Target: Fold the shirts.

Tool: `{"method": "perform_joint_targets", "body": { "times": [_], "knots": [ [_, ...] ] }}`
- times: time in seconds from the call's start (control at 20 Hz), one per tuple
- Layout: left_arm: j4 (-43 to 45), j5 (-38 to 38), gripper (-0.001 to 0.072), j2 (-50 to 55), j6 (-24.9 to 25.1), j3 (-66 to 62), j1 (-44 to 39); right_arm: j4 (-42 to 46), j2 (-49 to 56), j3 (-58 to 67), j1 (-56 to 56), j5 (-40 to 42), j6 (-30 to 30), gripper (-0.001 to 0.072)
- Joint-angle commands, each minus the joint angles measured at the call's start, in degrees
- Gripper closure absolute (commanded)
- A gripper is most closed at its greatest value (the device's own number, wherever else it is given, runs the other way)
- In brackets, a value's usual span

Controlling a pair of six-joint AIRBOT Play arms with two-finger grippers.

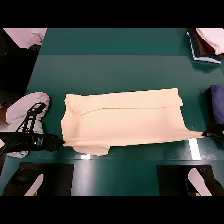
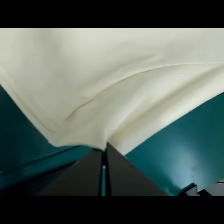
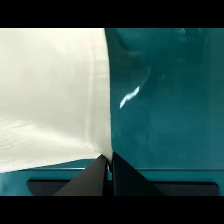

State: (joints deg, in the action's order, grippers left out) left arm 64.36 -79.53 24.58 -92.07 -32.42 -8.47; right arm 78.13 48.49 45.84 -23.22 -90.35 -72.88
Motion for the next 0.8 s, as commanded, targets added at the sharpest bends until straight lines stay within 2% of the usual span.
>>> {"method": "perform_joint_targets", "body": {
  "times": [0.0, 0.1, 0.35, 0.55, 0.75],
  "knots": [
    [-2.03, 3.96, 0.068, 6.32, 3.13, -1.6, 0.04, -3.93, 1.07, 2.36, 2.64, 2.38, -0.79, 0.0701],
    [-1.86, 9.66, 0.0679, 14.49, 6.58, -4.76, 0.04, -3.08, 5.2, 6.08, 7.02, 4.48, -0.79, 0.0701],
    [-0.04, 25.42, 0.0679, 28.39, 7.06, -15.45, 0.04, -3.15, 17.86, 18.45, 12.87, 9.49, -2.38, 0.0701],
    [2.64, 29.2, 0.0679, 36.63, 7.02, -18.08, 0.07, -3.23, 27.43, 27.06, 14.56, 9.51, -2.38, 0.07],
    [2.91, 36.02, 0.0678, 40.15, 6.97, -18.18, 0.07, -3.69, 35.82, 34.14, 16.24, 9.4, -2.6, 0.0696]
  ]
}}
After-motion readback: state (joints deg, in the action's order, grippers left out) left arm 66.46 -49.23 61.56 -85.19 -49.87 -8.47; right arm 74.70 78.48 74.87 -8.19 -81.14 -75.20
